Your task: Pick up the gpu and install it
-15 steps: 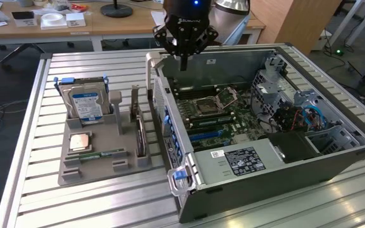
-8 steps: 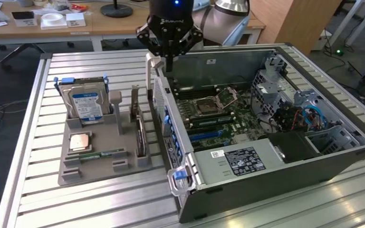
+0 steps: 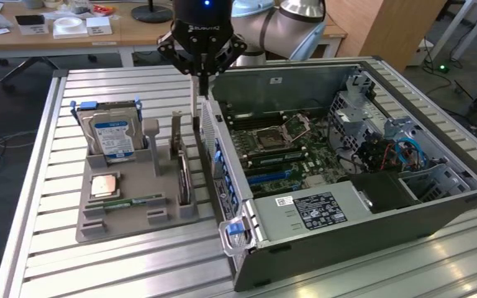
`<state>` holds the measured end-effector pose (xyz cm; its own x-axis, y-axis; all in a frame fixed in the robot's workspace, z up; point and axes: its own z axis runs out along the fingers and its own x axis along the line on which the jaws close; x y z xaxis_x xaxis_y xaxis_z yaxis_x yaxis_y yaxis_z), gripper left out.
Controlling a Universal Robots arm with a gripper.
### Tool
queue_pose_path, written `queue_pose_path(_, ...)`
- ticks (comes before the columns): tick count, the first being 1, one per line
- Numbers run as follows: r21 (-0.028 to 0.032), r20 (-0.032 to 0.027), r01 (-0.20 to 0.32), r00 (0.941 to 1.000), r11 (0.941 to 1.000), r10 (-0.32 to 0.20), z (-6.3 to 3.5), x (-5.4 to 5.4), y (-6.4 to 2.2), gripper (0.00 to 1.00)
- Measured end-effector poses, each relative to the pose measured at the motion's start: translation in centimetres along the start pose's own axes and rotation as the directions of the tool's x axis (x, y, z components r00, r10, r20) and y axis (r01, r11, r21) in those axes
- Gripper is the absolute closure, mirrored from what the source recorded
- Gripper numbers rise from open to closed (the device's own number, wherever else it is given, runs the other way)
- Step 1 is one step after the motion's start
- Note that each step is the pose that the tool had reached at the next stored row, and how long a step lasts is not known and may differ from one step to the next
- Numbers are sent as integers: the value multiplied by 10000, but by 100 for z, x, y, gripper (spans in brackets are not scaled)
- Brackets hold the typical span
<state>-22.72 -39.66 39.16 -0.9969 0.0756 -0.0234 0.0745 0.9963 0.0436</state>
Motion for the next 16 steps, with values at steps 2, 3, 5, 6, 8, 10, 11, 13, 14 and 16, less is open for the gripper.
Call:
queue_pose_path(2, 0, 0, -4, 10000, 10000, 4, 0, 58, -2, 89)
queue_pose_path(3, 0, 0, -6, 10000, 10000, 6, 1, 84, -3, 89)
queue_pose_path(5, 1, 1, -11, 10000, 10000, 11, 2, 162, -7, 89)
queue_pose_path(6, 0, 1, -11, 10000, 10000, 11, 3, 188, -9, 89)
queue_pose_path(8, 0, 1, -19, 10000, 10000, 19, 4, 269, -12, 89)
queue_pose_path(10, 1, 1, -23, 10000, 10000, 23, 5, 322, -13, 89)
queue_pose_path(11, 1, 1, -24, 10000, 10000, 24, 5, 340, -15, 89)
queue_pose_path(13, 0, 2, -25, 10000, 10000, 25, 5, 355, -16, 89)
queue_pose_path(14, 0, 2, -23, 10000, 10000, 23, 5, 355, -16, 89)
queue_pose_path(16, 1, 1, -23, 10000, 10000, 23, 5, 355, -16, 89)
